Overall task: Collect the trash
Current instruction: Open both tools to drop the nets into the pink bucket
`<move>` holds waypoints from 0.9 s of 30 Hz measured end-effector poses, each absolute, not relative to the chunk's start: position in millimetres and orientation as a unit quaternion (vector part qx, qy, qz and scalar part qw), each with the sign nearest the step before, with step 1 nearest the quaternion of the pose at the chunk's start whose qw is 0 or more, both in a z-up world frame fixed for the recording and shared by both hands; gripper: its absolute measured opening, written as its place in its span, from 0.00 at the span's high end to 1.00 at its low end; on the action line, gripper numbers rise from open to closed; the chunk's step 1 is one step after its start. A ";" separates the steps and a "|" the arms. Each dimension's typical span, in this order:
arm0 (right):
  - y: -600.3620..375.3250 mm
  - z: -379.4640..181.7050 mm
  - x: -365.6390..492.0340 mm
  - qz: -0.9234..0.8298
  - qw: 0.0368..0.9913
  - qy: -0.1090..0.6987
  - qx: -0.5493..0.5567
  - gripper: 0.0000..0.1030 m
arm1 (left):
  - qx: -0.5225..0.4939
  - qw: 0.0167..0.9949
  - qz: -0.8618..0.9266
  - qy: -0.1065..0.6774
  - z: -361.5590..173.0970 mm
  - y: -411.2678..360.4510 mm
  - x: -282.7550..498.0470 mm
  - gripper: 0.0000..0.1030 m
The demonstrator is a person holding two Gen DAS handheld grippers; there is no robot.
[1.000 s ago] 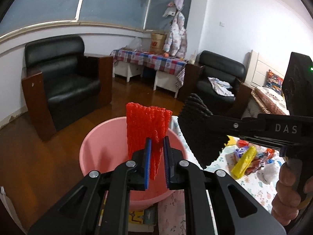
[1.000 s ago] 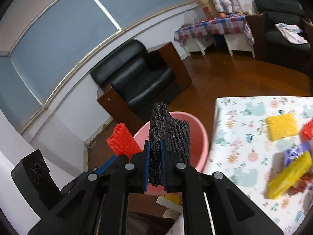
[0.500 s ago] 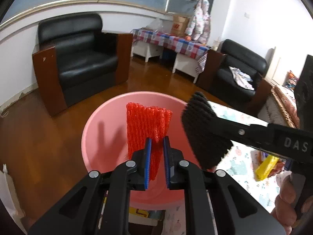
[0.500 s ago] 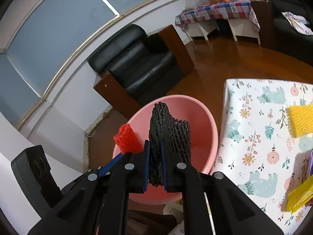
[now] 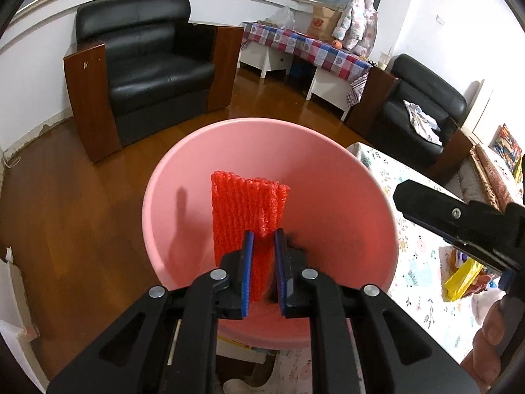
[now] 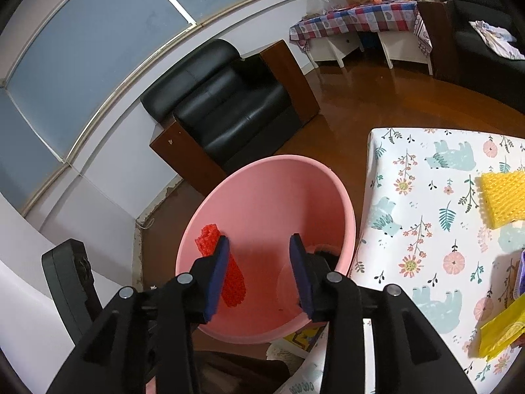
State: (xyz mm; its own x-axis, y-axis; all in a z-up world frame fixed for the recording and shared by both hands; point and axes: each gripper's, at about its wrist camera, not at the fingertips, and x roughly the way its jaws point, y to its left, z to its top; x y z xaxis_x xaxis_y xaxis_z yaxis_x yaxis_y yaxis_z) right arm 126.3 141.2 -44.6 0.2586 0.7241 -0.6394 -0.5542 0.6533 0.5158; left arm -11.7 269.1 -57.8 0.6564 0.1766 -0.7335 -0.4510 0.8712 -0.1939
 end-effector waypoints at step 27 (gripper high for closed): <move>74.2 6.8 59.9 0.394 0.848 0.354 0.025 0.52 | -0.199 0.927 0.099 0.302 -10.8 234.2 -49.9 0.88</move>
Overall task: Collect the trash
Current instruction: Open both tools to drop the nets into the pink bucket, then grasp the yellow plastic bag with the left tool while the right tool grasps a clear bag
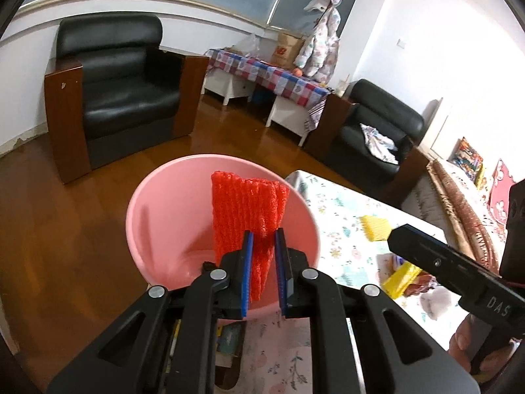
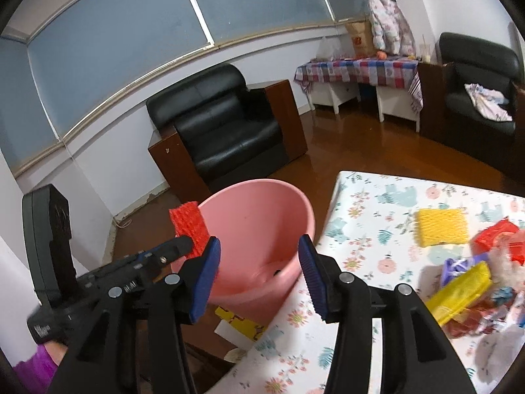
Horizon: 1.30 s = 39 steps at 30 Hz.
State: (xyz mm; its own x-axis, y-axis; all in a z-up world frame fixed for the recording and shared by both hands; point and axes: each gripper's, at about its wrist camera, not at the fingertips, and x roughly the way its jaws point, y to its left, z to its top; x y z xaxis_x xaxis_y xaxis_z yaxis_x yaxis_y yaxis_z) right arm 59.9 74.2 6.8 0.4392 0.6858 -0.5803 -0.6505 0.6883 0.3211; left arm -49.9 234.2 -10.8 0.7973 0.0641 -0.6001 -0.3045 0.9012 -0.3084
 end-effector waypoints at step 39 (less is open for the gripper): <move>-70.1 2.9 35.0 0.277 0.898 0.340 0.022 0.51 | -0.138 0.933 0.006 0.333 -20.3 134.1 -8.6 0.61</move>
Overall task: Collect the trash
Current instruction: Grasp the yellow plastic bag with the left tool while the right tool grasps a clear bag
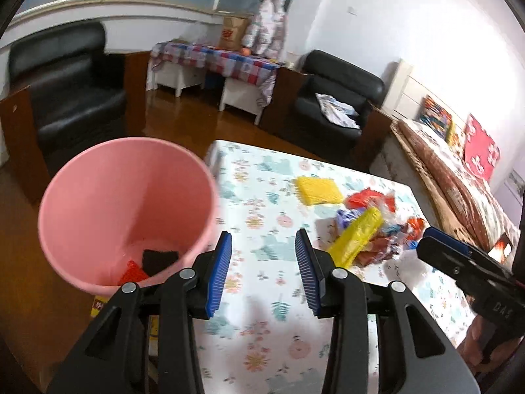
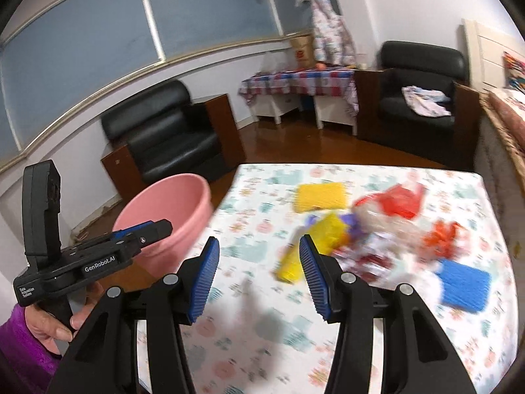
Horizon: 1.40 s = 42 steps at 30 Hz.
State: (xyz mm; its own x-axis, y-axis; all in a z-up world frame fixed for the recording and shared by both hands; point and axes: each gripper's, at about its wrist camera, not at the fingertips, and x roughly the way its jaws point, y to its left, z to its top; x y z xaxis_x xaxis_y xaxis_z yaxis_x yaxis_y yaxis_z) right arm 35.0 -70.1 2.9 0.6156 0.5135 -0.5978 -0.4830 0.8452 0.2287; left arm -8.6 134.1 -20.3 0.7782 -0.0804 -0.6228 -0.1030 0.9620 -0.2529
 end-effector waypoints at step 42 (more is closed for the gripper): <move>-193.6 -53.1 46.8 0.199 0.879 0.419 0.113 0.40 | -0.006 0.896 -0.066 0.440 -85.2 7.5 80.2 0.76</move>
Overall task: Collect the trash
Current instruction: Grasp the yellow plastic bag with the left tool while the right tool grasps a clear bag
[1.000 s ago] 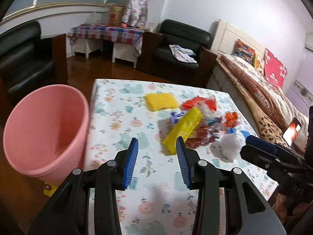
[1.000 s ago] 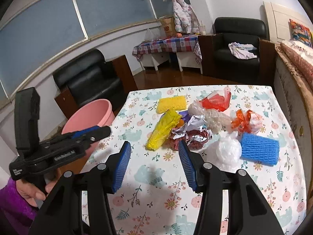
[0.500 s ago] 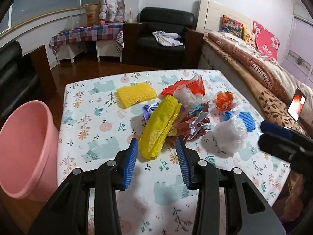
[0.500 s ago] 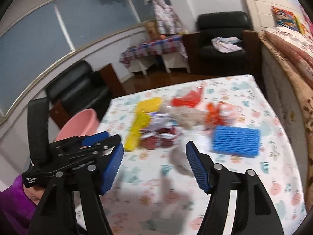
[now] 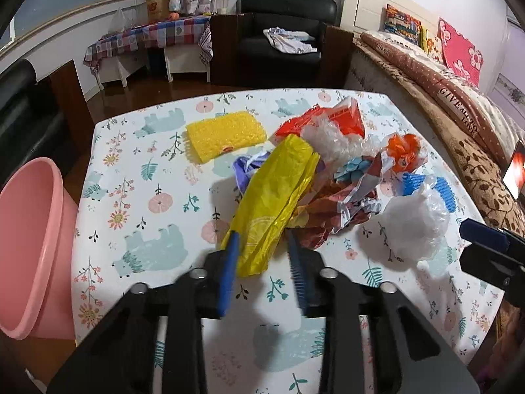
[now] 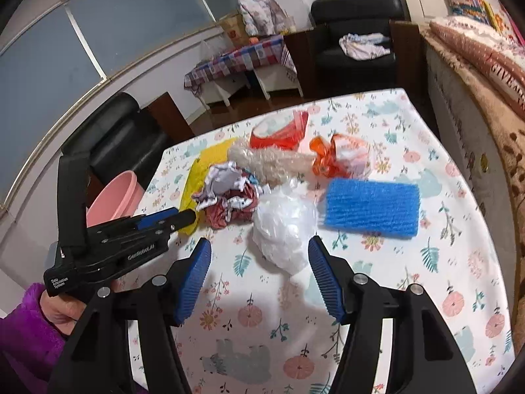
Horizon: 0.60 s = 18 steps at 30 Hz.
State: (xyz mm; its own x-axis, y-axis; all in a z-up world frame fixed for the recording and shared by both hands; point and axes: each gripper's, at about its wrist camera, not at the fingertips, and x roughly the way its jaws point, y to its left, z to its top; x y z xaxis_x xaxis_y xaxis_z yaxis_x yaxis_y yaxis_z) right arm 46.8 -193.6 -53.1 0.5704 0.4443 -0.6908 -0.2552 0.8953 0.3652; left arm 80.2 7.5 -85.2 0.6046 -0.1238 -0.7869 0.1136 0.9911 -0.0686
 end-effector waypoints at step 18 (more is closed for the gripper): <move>-203.8 -60.0 61.0 0.181 0.880 0.419 0.130 0.54 | -0.042 0.908 -0.078 0.410 -59.9 22.6 44.9 0.92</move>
